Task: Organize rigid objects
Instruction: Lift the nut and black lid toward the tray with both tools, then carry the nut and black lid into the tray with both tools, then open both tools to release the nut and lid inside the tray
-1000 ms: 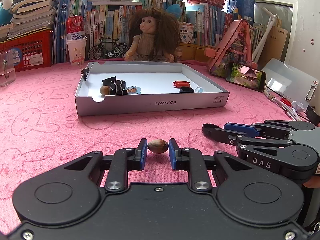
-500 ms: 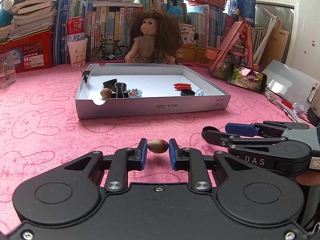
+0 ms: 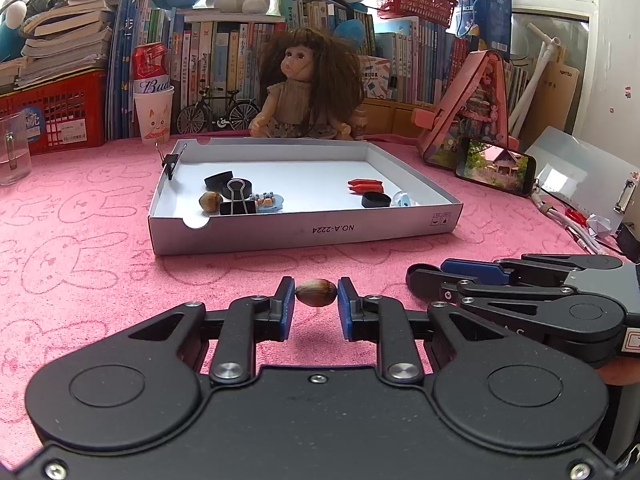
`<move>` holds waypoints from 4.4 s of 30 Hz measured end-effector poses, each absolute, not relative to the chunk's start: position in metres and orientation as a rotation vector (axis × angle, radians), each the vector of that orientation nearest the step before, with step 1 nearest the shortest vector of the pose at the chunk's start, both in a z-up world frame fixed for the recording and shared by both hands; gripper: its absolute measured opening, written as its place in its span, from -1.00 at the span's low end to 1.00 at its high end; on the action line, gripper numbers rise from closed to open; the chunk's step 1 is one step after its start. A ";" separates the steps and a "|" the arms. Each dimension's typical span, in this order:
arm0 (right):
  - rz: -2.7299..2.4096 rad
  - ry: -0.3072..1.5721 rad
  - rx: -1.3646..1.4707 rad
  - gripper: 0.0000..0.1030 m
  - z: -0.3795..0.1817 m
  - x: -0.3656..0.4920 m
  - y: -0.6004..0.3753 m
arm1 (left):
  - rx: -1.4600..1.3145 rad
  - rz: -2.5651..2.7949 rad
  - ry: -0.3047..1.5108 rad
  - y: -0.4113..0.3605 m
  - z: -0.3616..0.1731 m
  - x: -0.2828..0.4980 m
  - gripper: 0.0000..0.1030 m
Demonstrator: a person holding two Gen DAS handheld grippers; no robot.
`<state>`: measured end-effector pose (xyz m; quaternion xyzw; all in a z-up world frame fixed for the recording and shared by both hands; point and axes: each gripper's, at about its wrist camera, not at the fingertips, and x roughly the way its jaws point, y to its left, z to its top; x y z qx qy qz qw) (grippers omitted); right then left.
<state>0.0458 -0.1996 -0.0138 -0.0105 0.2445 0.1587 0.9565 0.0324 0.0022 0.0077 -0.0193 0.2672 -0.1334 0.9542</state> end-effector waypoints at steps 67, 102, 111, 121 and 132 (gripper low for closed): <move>0.212 0.542 0.136 -0.31 0.029 0.223 -0.230 | -0.122 -0.087 0.556 0.043 0.048 0.252 -0.58; 0.148 0.666 0.124 -0.31 0.001 0.270 -0.217 | -0.081 -0.038 0.730 0.024 0.009 0.301 -0.58; 0.146 0.668 0.123 -0.31 0.001 0.270 -0.217 | -0.076 -0.031 0.746 0.023 0.008 0.302 -0.58; 0.142 0.666 0.142 0.08 0.003 0.268 -0.219 | -0.075 -0.030 0.746 0.022 0.009 0.300 -0.31; 0.162 0.607 0.145 0.42 0.016 0.250 -0.219 | -0.081 -0.060 0.683 0.023 0.025 0.275 0.30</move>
